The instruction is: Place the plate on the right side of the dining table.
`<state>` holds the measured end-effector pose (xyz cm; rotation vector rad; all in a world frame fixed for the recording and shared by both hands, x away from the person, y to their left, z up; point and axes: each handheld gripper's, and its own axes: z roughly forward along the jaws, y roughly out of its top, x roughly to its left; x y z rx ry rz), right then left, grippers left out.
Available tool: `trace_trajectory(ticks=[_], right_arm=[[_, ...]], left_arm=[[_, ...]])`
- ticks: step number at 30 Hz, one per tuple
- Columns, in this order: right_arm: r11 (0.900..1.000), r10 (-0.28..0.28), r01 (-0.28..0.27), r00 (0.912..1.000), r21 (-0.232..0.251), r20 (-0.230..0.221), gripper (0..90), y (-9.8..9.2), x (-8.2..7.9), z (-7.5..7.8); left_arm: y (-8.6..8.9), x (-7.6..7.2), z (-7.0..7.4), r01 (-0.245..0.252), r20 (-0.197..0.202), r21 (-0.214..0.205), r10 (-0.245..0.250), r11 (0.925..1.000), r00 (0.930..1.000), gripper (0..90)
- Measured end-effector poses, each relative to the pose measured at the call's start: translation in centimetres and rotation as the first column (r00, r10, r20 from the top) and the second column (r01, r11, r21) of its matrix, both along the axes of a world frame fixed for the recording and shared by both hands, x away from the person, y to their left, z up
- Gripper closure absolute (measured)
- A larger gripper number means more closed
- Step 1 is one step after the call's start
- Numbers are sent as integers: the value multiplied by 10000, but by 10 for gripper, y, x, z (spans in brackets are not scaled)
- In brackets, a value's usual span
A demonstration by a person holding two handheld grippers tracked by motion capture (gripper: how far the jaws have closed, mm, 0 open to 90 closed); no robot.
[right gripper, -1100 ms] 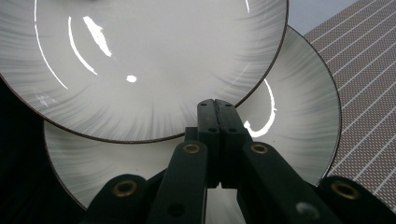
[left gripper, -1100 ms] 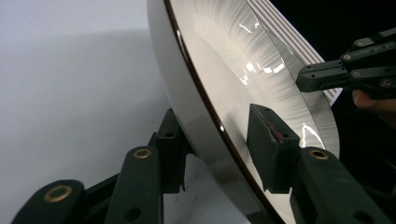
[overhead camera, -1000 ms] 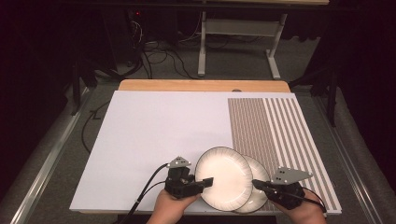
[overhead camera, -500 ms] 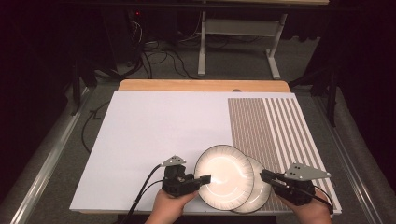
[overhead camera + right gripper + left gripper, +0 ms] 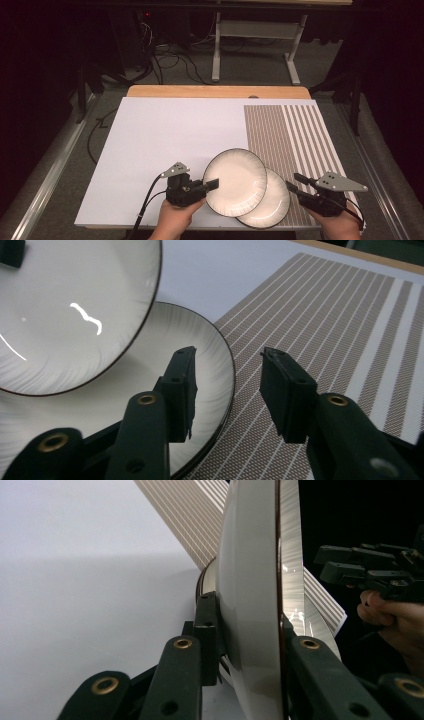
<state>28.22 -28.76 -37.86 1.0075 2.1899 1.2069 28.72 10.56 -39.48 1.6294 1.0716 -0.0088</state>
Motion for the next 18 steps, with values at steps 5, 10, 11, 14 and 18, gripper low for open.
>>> trace_trajectory(ticks=[5, 10, 11, 14, 18], right_arm=[[9992, -282, 279, 9995, 284, 103, 481, -6, 0, 2], [9964, -670, 654, 9974, 548, 277, 404, -13, 0, 4], [9948, -797, 777, 9964, 653, 292, 386, -14, 0, 5], [9942, -881, 855, 9954, 648, 382, 368, -17, 0, 5], [9914, -1145, 1104, 9918, 699, 574, 306, -23, -1, 7]], left_arm=[[8, 0, 7, -82, 708, 110, 74, 9999, 9975, 771], [13, 0, 12, -234, 1497, 294, 187, 9993, 9886, 779], [14, 0, 12, -270, 1602, 315, 216, 9991, 9869, 779], [18, 1, 13, -406, 1916, 370, 328, 9985, 9809, 779], [24, 1, 15, -672, 2488, 602, 502, 9959, 9672, 779]])
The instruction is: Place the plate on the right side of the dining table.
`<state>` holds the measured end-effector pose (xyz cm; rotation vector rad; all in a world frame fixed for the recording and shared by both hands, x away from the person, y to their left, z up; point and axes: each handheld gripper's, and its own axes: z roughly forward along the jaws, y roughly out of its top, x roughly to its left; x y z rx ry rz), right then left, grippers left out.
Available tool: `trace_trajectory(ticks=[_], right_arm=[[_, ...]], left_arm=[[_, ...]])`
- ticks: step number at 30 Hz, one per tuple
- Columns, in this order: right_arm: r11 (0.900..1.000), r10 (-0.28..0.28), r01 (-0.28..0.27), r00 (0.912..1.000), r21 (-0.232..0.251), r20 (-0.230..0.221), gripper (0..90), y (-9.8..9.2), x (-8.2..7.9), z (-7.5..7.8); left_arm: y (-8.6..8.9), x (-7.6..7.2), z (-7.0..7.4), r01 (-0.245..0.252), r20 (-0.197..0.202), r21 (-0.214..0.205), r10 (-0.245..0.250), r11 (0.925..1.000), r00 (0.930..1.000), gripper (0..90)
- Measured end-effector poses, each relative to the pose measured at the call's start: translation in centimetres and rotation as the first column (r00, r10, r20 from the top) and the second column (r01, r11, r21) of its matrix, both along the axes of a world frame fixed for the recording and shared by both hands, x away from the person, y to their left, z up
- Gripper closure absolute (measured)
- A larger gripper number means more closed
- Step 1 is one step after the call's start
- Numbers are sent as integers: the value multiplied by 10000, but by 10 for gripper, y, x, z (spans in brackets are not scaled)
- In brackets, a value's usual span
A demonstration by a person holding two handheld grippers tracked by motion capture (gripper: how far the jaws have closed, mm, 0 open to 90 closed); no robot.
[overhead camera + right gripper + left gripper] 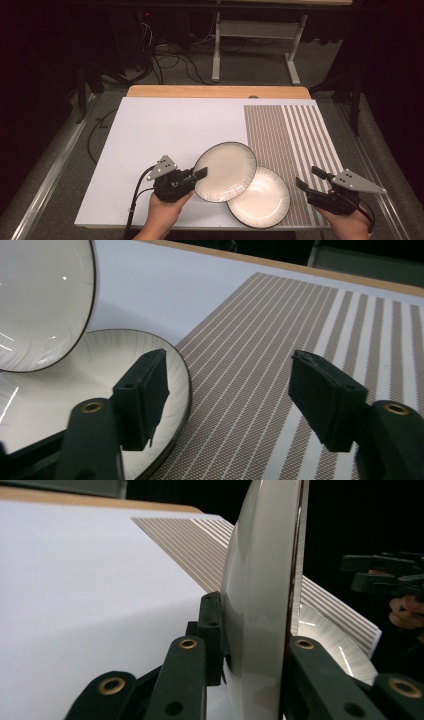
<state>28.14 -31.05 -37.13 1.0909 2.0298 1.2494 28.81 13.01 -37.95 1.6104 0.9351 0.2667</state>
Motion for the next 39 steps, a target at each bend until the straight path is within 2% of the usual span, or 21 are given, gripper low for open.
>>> trace_trajectory(ticks=[2, 5, 9, 14, 19, 24, 28, 31, 34, 35, 39], right_arm=[[9999, -155, 155, 9999, 35, 74, 253, -2, 0, 1], [9994, -343, 342, 9993, 68, 154, 155, -5, 0, 2], [9990, -455, 453, 9987, 65, 224, 5, -5, 0, 2], [9990, -431, 433, 9984, -59, 364, 5, -3, 0, 1], [9991, -428, 425, 9974, 70, 576, 5, 0, -1, 4], [9997, -177, 165, 9975, 182, 683, 6, 8, 1, 10], [9997, 126, -139, 9977, 193, 667, 7, 19, 5, 15], [9984, 348, -380, 9965, 416, 765, 10, 28, 10, 19], [9971, 655, -683, 9948, 333, 782, 11, 42, 15, 22], [9957, 837, -865, 9932, 320, 804, 11, 52, 18, 23], [9936, 1081, -1104, 9905, 231, 845, 11, 67, 22, 26]], left_arm=[[2, -1, 1, -96, 415, 254, 85, 9996, 9991, 779], [5, -2, 2, -132, 762, 460, 97, 9989, 9970, 777], [6, -2, 3, -6, 963, 578, -49, 9983, 9953, 776], [6, -4, 5, 84, 1179, 1039, -207, 9945, 9928, 771], [4, -3, 6, 79, 1242, 1119, -218, 9937, 9920, 770], [4, -4, 7, 154, 1282, 1185, -307, 9928, 9913, 771], [5, -3, 8, 240, 1293, 1284, -407, 9914, 9908, 771], [5, -3, 8, 251, 1281, 1332, -423, 9908, 9909, 770], [5, -3, 9, 301, 1291, 1412, -486, 9895, 9904, 771], [5, -3, 9, 307, 1300, 1448, -498, 9890, 9903, 771], [5, -3, 9, 324, 1311, 1468, -519, 9886, 9900, 772]])
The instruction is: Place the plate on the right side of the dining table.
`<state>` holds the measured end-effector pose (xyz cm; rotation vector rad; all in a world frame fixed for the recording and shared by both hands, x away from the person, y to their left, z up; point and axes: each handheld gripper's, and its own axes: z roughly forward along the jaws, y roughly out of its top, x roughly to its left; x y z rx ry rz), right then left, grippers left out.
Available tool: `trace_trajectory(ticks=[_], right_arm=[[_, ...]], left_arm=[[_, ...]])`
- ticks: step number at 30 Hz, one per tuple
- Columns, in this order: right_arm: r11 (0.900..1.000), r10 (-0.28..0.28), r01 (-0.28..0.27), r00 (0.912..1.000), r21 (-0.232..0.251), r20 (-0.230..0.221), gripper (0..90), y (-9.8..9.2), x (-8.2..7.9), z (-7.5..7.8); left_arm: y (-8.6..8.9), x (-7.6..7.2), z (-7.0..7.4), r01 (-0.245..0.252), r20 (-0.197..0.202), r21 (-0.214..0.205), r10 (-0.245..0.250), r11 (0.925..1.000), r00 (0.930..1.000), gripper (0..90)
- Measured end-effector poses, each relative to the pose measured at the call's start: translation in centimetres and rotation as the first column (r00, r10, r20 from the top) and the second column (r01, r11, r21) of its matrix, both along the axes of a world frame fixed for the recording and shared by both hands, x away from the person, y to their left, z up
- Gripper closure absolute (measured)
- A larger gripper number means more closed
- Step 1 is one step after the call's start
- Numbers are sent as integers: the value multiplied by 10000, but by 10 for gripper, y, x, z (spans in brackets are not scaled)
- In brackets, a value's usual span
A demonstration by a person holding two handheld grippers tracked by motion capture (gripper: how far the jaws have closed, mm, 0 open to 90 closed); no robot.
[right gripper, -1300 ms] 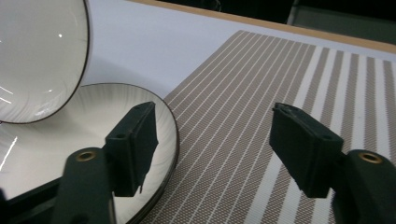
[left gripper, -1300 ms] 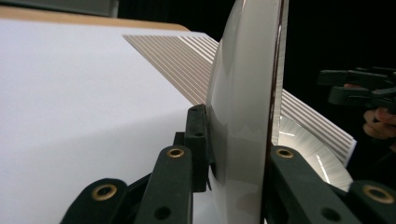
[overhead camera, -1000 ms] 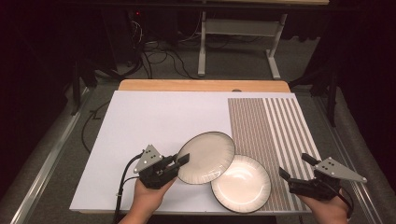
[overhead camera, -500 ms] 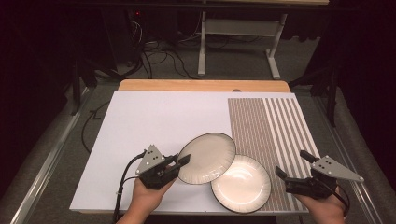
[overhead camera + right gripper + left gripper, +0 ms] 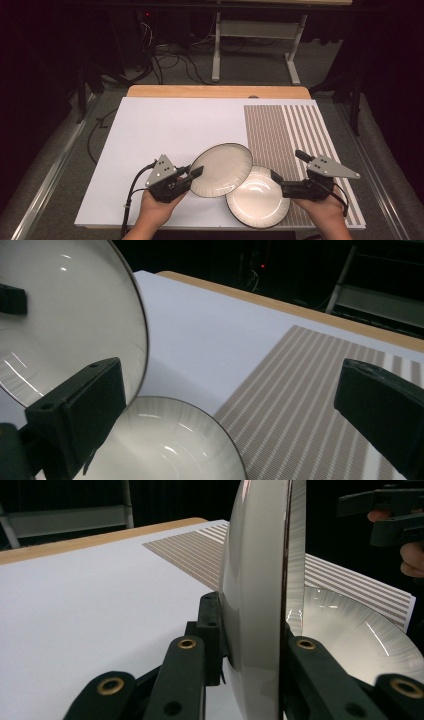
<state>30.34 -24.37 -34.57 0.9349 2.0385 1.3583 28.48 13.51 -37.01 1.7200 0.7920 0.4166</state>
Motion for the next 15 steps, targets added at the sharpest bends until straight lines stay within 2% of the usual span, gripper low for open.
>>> trace_trajectory(ticks=[2, 3, 8, 15], right_arm=[[9998, 208, -208, 9998, 5, 9, 12, 14, 5, -1], [9998, 208, -208, 9998, 5, 9, 12, 14, 5, -1], [9985, 531, -532, 9985, -118, -122, 16, 39, 11, -3], [9968, 782, -787, 9965, -163, -279, 36, 56, 14, -5]], left_arm=[[0, 0, 0, 12, -5, 20, -12, 10000, 10000, 772], [0, 0, 0, 22, -6, 31, -22, 10000, 10000, 772], [1, 1, 0, 64, -51, 48, -64, 10000, 10000, 772], [2, 1, 0, 96, -56, 80, -96, 9999, 9999, 772]])
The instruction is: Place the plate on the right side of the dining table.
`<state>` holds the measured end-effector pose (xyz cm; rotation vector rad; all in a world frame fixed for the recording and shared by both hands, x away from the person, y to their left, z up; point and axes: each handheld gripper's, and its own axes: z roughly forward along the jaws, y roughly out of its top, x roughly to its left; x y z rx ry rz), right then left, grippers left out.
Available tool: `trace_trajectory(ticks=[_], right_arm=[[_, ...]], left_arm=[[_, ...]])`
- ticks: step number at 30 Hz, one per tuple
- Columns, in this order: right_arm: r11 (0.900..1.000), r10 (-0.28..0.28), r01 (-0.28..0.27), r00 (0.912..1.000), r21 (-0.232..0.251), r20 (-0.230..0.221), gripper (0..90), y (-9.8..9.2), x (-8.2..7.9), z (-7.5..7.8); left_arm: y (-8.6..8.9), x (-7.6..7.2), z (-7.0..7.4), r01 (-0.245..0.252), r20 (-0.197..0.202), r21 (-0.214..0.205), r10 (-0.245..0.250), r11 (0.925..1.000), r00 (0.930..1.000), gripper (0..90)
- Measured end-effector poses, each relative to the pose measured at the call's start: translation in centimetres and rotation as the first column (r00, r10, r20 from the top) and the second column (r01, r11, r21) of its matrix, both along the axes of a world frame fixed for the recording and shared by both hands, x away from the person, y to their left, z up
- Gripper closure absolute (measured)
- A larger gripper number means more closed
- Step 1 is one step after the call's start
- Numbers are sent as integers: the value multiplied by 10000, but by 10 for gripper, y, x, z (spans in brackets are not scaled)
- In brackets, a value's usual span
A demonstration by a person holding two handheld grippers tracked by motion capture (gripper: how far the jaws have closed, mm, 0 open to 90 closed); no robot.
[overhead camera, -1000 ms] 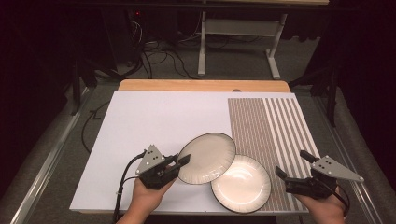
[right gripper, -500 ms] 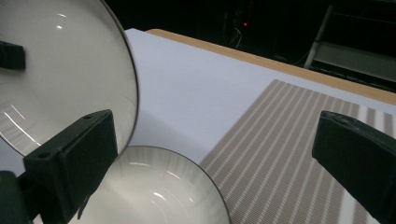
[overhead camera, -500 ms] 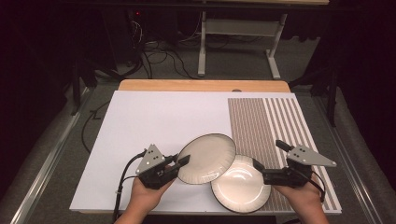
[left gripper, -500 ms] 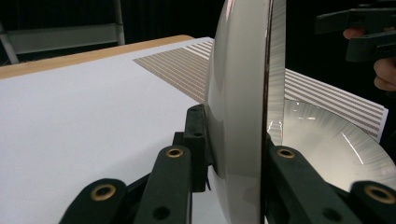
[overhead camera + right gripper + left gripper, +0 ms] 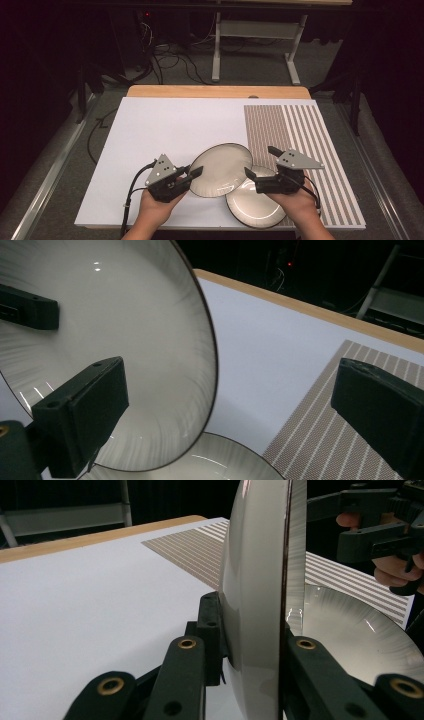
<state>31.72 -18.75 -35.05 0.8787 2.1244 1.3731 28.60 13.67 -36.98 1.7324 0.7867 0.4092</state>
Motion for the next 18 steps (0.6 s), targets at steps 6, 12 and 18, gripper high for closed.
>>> trace_trajectory(ticks=[6, 12, 18], right_arm=[[9998, 202, -202, 9991, -6, -372, 111, 11, 4, -6], [9983, 276, -216, 9934, 547, -1113, 284, 11, 9, -17], [9954, 661, -557, 9879, 774, -1402, 525, 11, 9, -23]], left_arm=[[1, 1, 0, 35, -14, 15, -35, 10000, 10000, 771], [2, 1, -1, 101, 13, 24, -101, 9999, 9999, 771], [3, 1, -1, 156, 26, 68, -156, 9999, 9999, 770]])
